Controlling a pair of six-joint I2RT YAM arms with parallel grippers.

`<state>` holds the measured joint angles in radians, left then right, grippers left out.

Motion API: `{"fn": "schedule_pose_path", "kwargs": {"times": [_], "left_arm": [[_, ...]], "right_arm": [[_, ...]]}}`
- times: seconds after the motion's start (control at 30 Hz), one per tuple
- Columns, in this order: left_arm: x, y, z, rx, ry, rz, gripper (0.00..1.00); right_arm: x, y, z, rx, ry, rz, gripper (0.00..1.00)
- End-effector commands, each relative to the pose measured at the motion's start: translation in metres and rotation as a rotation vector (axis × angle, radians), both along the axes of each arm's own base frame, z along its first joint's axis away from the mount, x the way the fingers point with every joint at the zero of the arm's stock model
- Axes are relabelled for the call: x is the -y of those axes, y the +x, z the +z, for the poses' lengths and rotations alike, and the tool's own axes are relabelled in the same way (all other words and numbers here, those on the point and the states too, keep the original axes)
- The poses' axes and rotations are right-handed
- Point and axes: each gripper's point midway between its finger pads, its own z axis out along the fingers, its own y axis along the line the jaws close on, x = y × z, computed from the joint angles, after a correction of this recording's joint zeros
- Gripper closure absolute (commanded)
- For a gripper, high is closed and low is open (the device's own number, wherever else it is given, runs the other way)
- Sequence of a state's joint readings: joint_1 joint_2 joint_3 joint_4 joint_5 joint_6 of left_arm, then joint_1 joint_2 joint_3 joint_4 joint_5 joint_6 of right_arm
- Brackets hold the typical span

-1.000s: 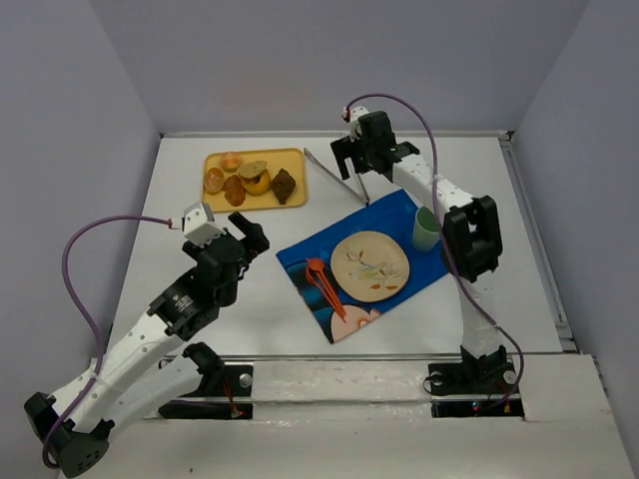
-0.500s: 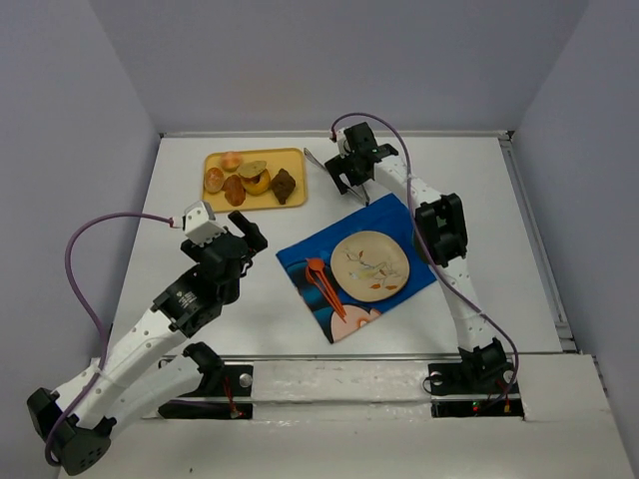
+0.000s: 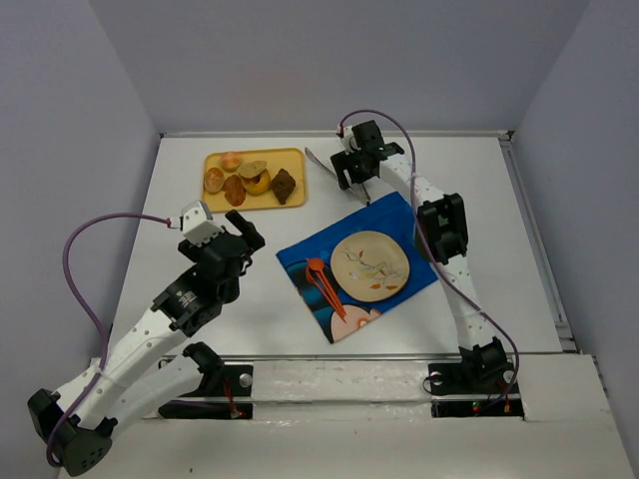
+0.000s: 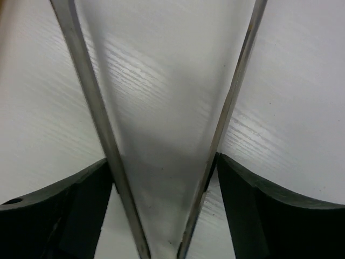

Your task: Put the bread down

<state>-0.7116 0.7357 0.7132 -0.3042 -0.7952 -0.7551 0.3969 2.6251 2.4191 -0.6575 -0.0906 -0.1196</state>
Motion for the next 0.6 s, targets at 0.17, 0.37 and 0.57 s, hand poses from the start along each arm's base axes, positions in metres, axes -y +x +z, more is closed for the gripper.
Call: {"fn": "schedule_pose_path", "kwargs": {"times": [0.17, 0.37, 0.57], "left_arm": [[-0.013, 0.001, 0.017, 0.04, -0.019, 0.078, 0.01], [-0.011, 0.0, 0.017, 0.035, -0.031, 0.071, 0.01], [-0.011, -0.003, 0.018, 0.032, -0.054, 0.066, 0.01]], "right_arm": [[0.014, 0.0, -0.003, -0.013, -0.001, -0.104, 0.49], [-0.003, 0.016, 0.077, 0.143, 0.111, -0.056, 0.58], [-0.015, 0.017, 0.177, 0.306, 0.247, -0.034, 0.61]]}}
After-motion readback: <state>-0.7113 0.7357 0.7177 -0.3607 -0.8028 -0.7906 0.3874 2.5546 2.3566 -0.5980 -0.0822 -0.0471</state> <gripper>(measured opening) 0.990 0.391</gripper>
